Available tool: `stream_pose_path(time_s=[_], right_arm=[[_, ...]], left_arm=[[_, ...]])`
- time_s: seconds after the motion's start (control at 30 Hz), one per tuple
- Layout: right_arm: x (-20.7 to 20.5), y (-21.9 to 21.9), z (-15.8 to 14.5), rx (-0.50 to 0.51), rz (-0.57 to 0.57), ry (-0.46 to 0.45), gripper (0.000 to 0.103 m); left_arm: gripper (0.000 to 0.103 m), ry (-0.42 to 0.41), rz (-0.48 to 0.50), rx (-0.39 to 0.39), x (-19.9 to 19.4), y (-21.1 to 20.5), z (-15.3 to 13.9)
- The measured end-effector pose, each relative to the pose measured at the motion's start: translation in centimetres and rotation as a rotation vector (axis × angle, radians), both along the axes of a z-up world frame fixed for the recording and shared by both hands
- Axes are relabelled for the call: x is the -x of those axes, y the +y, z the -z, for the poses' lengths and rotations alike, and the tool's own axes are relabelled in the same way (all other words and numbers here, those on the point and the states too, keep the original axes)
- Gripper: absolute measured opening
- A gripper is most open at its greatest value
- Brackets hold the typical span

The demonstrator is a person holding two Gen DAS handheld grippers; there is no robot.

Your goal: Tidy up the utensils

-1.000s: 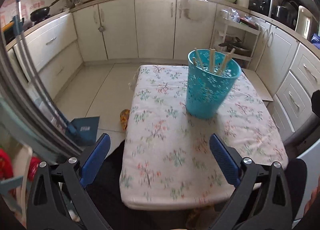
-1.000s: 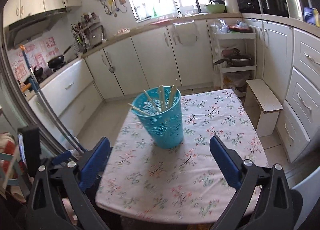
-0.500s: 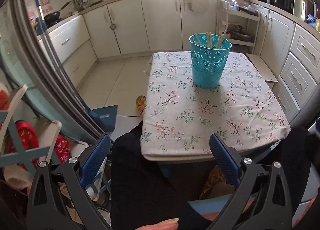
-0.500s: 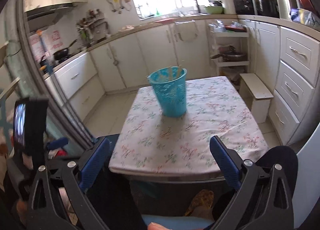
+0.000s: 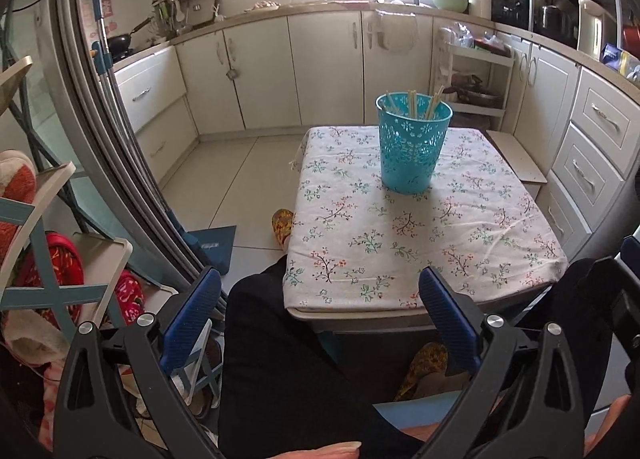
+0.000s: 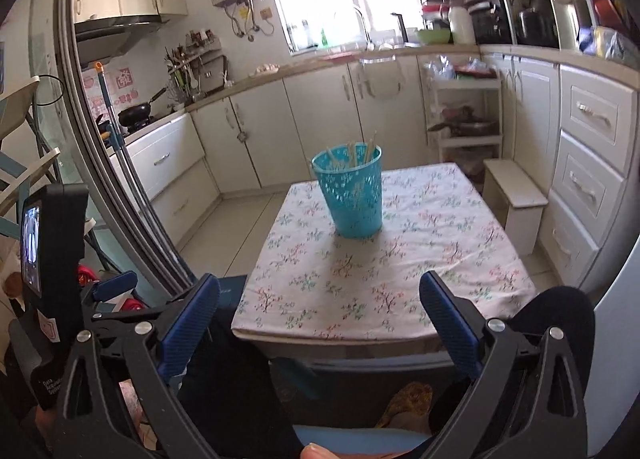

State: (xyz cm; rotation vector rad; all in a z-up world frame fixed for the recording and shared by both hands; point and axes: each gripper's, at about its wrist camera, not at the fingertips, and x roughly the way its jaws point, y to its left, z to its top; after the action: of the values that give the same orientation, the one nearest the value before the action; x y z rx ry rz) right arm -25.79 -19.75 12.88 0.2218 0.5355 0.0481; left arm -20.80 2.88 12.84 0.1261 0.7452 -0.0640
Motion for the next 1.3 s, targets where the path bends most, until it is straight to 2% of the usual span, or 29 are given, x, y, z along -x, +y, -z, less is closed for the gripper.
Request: stream_pose_path(time_s=[1.3], right_arm=[[0.9,0.8,-0.8,0.031,-0.006,-0.046,0.096]], left_arm=[[0.095,-0.026,-0.01,-0.008,1.0,0.5,-0.1]])
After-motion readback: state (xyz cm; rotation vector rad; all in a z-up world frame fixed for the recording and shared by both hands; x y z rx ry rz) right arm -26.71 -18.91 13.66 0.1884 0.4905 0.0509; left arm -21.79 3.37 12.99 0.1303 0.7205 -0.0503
